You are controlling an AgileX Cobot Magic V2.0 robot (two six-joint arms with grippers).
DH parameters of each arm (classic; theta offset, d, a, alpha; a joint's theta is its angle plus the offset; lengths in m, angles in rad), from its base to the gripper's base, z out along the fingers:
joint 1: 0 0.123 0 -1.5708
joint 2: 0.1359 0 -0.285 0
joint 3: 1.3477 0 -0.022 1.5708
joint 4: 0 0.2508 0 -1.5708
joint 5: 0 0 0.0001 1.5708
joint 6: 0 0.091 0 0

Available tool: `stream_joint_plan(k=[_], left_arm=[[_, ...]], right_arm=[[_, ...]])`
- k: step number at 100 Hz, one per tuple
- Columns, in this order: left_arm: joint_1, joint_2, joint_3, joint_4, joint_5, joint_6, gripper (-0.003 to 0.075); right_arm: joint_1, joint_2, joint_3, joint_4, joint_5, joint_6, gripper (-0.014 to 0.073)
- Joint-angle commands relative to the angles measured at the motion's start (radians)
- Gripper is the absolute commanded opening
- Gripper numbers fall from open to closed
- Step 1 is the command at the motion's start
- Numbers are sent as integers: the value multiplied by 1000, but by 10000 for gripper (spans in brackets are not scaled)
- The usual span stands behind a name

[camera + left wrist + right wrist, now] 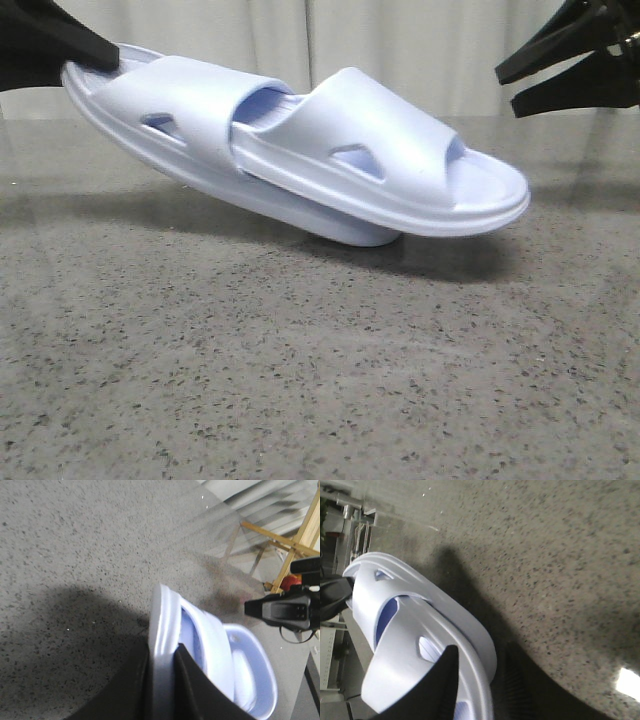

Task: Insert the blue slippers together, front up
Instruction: 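Lower the stacked slippers to the table and open both grippers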

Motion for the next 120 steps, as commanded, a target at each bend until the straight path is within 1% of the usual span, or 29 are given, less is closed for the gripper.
stream_joint_plan(k=[1,14,19,37,42,46,51,60,68,75,87,98,105,112,119,120], left_arm=[[-34,-35,-23,-58,3,0,15],[-89,-35,-16,-48,-94,18,15],[-101,-33,-16,-46,-111,27,15],[-105,-31,-16,-15,-156,39,20],[-105,-31,-18,14,-162,58,41],[-105,-31,-18,26,-169,73,76],[-105,-31,-18,41,-174,92,137],[-105,-31,-18,55,-187,105,276],[-105,-33,-31,104,-196,105,408],[-100,-35,-51,158,-191,105,474],[-70,-47,-94,218,-143,105,475],[-28,-80,-128,247,-105,105,475],[1,-107,-147,252,-81,105,470],[24,-145,-149,258,-79,105,419],[43,-185,-149,272,-81,105,309],[47,-189,-149,272,-81,105,280]], right_arm=[[-28,-56,-30,62,134,-18,178],[-35,-73,-30,59,134,-18,173],[-35,-77,-30,58,134,-18,173],[-35,-78,-30,53,134,-18,173],[-35,-78,-30,53,134,-18,173],[-35,-78,-30,53,134,-18,173],[-35,-78,-30,53,134,-18,173],[-35,-78,-30,53,134,-18,173],[-35,-78,-30,53,134,-18,173],[-35,-78,-30,53,134,-18,173],[-35,-78,-30,46,134,-18,173],[-39,-79,-30,46,134,-18,172],[-39,-83,-30,46,134,-18,156],[-39,-94,-30,46,132,-18,97],[-39,-111,-30,42,124,-18,5],[-39,-113,-30,42,124,-18,-5]])
